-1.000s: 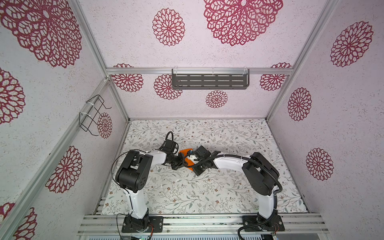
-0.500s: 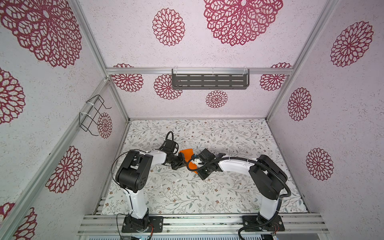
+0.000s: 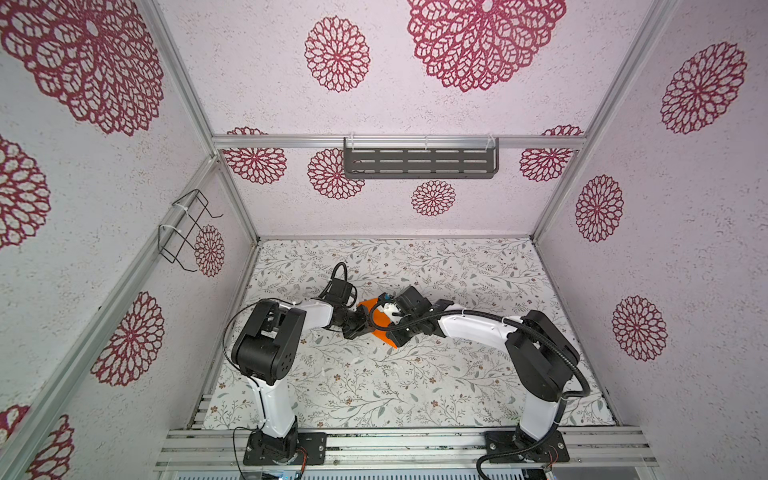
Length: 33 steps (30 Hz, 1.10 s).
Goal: Fold a paper plane with a square sheet of paper (pick it up from the middle)
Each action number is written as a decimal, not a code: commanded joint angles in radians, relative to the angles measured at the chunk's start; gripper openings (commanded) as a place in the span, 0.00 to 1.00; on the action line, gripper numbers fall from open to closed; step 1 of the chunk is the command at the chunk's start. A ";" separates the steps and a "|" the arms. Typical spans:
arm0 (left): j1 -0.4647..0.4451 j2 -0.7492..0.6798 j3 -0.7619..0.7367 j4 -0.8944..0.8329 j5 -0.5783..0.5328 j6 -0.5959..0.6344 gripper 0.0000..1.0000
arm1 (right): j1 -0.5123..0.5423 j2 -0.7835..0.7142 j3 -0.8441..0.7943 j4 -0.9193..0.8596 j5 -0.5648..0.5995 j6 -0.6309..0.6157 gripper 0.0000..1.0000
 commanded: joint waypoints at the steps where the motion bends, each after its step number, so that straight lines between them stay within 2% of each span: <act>1: -0.002 0.041 -0.010 -0.047 -0.044 0.017 0.06 | -0.018 0.035 0.031 0.008 0.007 0.028 0.13; 14: -0.001 -0.038 -0.034 0.112 -0.013 0.057 0.09 | -0.024 0.113 0.035 -0.061 0.002 0.020 0.14; 23: 0.040 -0.059 -0.154 0.239 -0.018 0.103 0.17 | -0.025 0.139 0.043 -0.094 0.004 0.023 0.14; 29: 0.091 -0.040 -0.216 0.298 -0.024 0.081 0.30 | -0.025 0.148 0.040 -0.096 0.001 0.022 0.14; 33: 0.116 -0.021 -0.231 0.306 -0.037 0.092 0.43 | -0.025 0.154 0.040 -0.097 0.001 0.025 0.14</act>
